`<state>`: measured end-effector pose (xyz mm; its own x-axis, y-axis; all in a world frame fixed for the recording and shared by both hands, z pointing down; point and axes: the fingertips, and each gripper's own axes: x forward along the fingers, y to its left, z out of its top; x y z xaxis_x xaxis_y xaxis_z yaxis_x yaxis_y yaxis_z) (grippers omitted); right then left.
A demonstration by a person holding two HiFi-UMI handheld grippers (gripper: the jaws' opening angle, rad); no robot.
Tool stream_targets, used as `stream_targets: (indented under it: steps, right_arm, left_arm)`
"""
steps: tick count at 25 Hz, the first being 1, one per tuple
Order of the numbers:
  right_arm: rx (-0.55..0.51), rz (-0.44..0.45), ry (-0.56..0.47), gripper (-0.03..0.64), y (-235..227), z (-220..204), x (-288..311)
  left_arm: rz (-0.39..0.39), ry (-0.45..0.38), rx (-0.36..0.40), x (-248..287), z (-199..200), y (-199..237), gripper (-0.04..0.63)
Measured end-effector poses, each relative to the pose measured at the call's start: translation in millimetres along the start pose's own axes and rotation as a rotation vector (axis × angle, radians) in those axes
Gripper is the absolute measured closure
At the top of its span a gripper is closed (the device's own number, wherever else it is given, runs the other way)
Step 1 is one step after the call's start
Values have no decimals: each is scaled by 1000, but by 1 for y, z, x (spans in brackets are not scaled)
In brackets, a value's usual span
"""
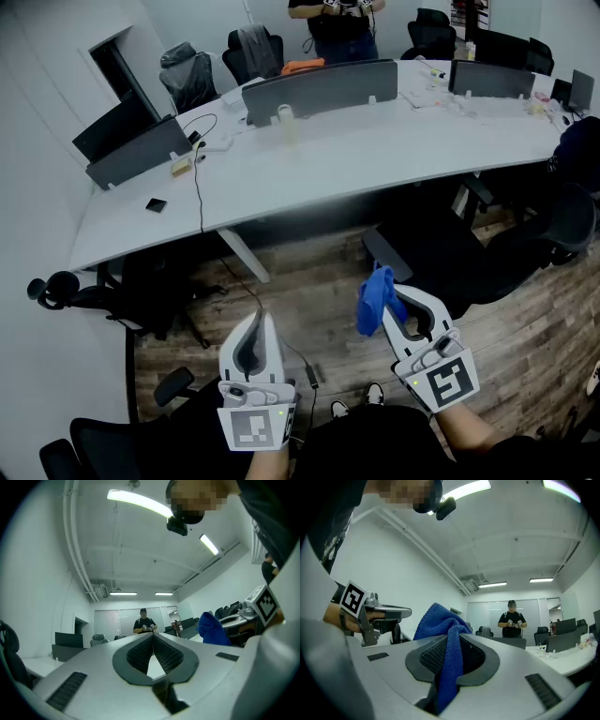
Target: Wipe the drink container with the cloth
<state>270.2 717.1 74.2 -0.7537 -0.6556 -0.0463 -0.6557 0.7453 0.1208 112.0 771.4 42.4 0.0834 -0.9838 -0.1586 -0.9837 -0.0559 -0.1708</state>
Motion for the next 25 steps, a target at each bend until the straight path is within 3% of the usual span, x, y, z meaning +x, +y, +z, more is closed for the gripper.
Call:
stream_targets:
  steps: [11, 15, 25]
  right_arm:
    - [-8, 40, -38, 571, -1, -2, -1]
    - [2, 37, -12, 571, -8, -12, -10]
    - [25, 90, -74, 571, -21, -17, -22]
  left_arm:
    - [6, 19, 0, 5, -9, -3, 592]
    - [28, 36, -2, 0, -14, -10, 592]
    - [87, 72, -2, -14, -27, -18, 592]
